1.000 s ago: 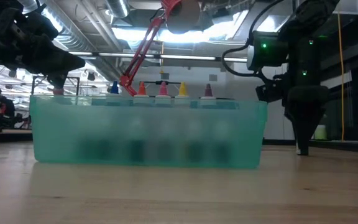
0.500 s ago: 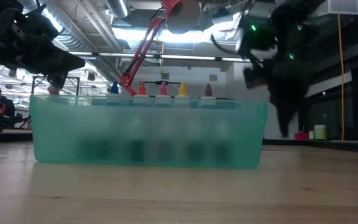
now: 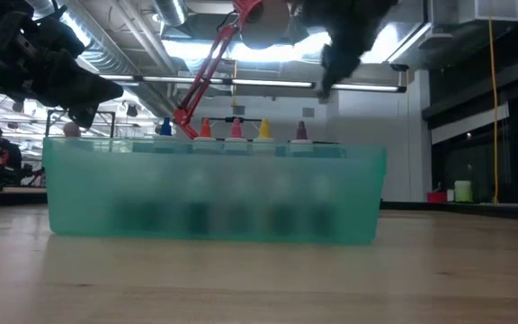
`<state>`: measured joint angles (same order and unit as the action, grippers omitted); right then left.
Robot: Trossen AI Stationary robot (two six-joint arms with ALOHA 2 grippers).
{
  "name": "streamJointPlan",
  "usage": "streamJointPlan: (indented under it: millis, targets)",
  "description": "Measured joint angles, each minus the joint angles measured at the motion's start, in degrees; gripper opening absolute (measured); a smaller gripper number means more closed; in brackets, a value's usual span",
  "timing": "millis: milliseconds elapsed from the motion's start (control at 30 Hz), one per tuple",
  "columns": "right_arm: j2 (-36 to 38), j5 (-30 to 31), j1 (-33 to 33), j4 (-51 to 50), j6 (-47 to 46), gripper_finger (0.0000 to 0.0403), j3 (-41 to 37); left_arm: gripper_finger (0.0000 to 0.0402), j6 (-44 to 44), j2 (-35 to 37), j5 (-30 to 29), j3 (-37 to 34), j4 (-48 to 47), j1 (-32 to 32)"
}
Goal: Pick & Place food coloring
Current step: Put the small pink bottle into the green bin
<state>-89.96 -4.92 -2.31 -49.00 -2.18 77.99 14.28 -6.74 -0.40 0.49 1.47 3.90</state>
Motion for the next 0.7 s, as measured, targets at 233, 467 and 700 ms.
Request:
streamJointPlan:
  millis: [233,467,700]
  targets:
    - [-12.12,0.77,3.36,-5.67,4.14,0.0085,14.96,0.0008,-0.02,0.0,0.0,0.0,0.01,0.0]
    - [-23.86,0.8,7.34,-8.9,10.54,0.0086,28.19,0.0012,-0.02,0.0,0.0,-0.01,0.01,0.0]
    - [-28.61,0.28,9.31,-8.56,16.17,0.0087,30.65,0.0011,-0.02,0.0,0.0,0.0,0.01,0.0]
